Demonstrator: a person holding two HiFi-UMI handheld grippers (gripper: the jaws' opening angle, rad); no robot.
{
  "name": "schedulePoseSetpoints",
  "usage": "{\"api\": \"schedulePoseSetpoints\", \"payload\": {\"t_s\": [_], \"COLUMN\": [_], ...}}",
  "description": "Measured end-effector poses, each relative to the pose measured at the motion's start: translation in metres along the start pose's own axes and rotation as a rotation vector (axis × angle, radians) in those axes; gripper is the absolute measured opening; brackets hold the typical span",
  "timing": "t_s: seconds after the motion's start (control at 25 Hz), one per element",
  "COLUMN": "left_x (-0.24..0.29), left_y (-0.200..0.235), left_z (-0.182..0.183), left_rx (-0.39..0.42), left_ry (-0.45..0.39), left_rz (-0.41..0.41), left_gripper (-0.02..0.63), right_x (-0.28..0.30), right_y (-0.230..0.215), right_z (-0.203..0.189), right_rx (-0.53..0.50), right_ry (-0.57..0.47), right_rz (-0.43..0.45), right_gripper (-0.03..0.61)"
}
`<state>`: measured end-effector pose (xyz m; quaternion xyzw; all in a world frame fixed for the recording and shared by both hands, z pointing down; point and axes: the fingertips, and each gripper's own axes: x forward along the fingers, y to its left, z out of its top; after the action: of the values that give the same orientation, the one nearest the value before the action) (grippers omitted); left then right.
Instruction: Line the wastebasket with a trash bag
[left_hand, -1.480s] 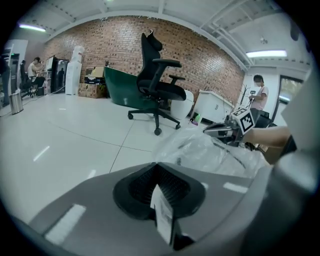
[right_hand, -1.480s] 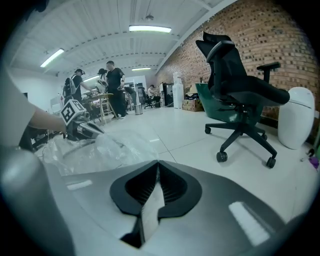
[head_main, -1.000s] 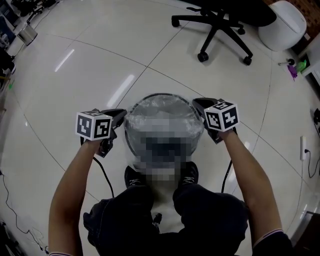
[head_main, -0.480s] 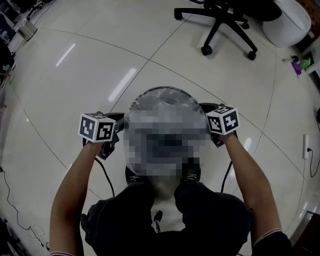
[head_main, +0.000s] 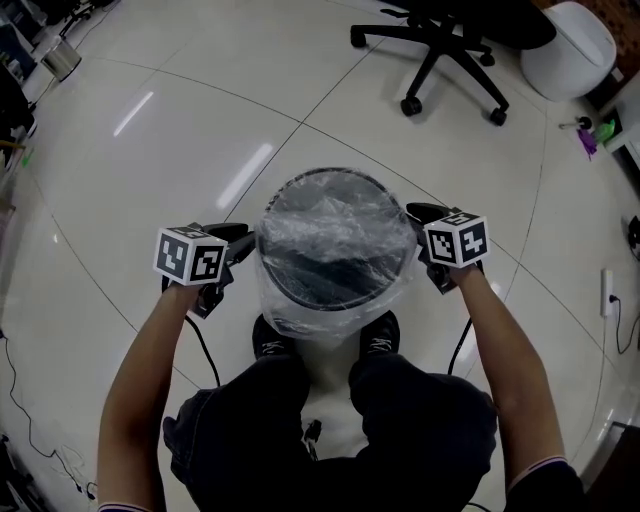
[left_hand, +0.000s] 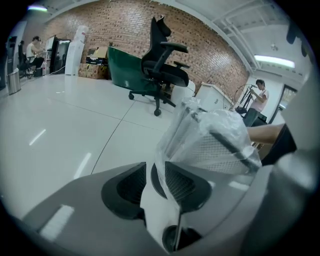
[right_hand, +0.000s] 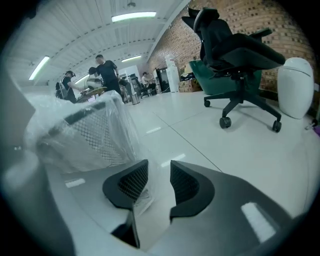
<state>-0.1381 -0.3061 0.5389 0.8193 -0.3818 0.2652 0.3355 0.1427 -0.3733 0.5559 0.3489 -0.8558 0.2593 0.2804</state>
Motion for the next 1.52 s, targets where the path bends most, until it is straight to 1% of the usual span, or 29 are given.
{"api": "schedulePoseSetpoints", "payload": {"t_s": [0.12, 0.28, 0.4, 0.56, 0.8, 1.04, 1.36, 1.44, 1.52], "left_x": [-0.011, -0.023, -0.032, -0.046, -0.068, -0.083, -0.084, -0.082, -0.082], "left_y": [-0.005, -0.015, -0.025, -0.035, -0.049, -0.058, -0.060, -0.061, -0.064], "left_z": [-0.004, -0.011, -0.014, -0.017, -0.012, -0.015, -0.019, -0.018, -0.016], "left_rx": [0.012, 0.034, 0.047, 0.066, 0.086, 0.098, 0.099, 0.102, 0.108], "left_ry": [0.002, 0.014, 0.010, 0.002, -0.027, -0.030, -0.029, -0.030, -0.035], "left_rz": [0.009, 0.006, -0.003, -0.002, 0.007, 0.016, 0.042, 0.047, 0.054], "left_gripper": [0.117, 0.117, 0.117, 0.117, 0.117, 0.117, 0.117, 0.117, 0.117], "right_x": [-0.022, -0.048, -0.064, -0.083, -0.093, -0.085, -0.071, -0.074, -0.081], "right_y": [-0.004, -0.004, -0.006, -0.004, 0.003, 0.016, 0.021, 0.021, 0.024], "right_z": [0.010, 0.017, 0.019, 0.016, -0.003, -0.027, -0.058, -0.060, -0.051], "right_rx": [0.035, 0.099, 0.135, 0.147, 0.125, 0.079, 0.035, 0.021, 0.003], "right_ry": [-0.049, -0.094, -0.111, -0.106, -0.037, 0.028, 0.089, 0.089, 0.064], "right_rz": [-0.003, 0.018, 0.026, 0.001, -0.033, -0.051, -0.062, -0.068, -0.072], "right_gripper": [0.140, 0.160, 0.172, 0.172, 0.172, 0.175, 0.183, 0.184, 0.184]}}
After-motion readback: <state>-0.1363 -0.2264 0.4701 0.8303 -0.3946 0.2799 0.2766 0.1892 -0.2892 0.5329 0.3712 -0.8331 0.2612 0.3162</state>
